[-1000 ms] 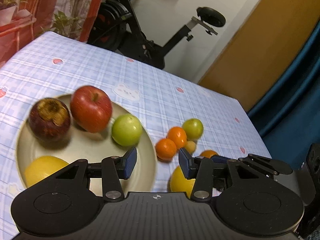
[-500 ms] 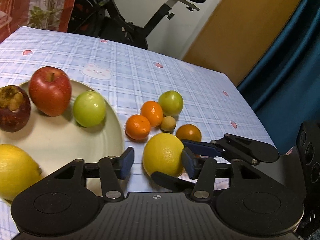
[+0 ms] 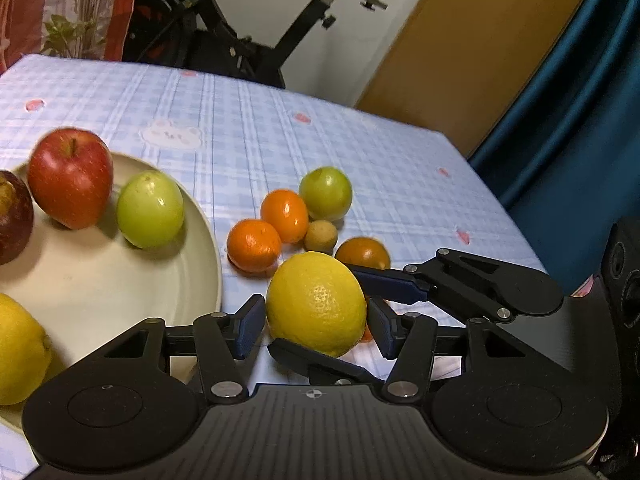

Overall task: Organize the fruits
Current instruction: 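Carry the lemon over the plate with the left gripper, then lower the lemon onto the plate and open the left gripper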

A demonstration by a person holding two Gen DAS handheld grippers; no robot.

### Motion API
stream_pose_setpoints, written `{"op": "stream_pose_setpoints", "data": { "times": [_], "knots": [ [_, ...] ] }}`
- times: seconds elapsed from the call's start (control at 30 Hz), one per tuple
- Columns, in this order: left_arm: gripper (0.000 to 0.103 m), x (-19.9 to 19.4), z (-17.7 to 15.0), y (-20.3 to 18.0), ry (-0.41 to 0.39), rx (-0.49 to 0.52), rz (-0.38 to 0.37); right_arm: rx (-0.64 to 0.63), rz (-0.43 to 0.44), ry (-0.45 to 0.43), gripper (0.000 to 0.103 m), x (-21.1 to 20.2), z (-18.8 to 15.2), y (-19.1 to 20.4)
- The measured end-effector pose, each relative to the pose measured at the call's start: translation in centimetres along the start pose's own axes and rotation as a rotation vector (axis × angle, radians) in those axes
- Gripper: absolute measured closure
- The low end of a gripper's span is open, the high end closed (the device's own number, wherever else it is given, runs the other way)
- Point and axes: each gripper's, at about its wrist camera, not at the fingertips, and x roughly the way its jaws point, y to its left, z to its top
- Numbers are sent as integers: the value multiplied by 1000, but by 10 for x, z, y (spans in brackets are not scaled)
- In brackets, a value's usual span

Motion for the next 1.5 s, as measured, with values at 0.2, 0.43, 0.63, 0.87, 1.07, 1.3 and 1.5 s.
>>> {"op": "stream_pose_setpoints", "data": {
  "times": [0.2,0.43,0.63,0.87,1.07,1.3,1.5],
  "knots": [
    [45,-44,-2,3,-133,-14,44,-39,36,-62,41,-14,26,14],
    [45,-70,-8,43,-168,-142,108,-137,130,-51,41,11,51,48],
    [46,-72,-4,65,-187,-200,146,-127,192,-25,41,42,63,53],
    [46,-81,-1,81,-223,-215,174,-144,215,-11,47,66,74,60],
    [46,-85,1,80,-261,-214,217,-159,213,-21,47,77,80,65],
    [46,-90,2,83,-277,-217,232,-225,182,-36,48,85,86,75],
    [46,-95,2,79,-299,-216,246,-217,180,-74,47,66,83,71]
  ]
}}
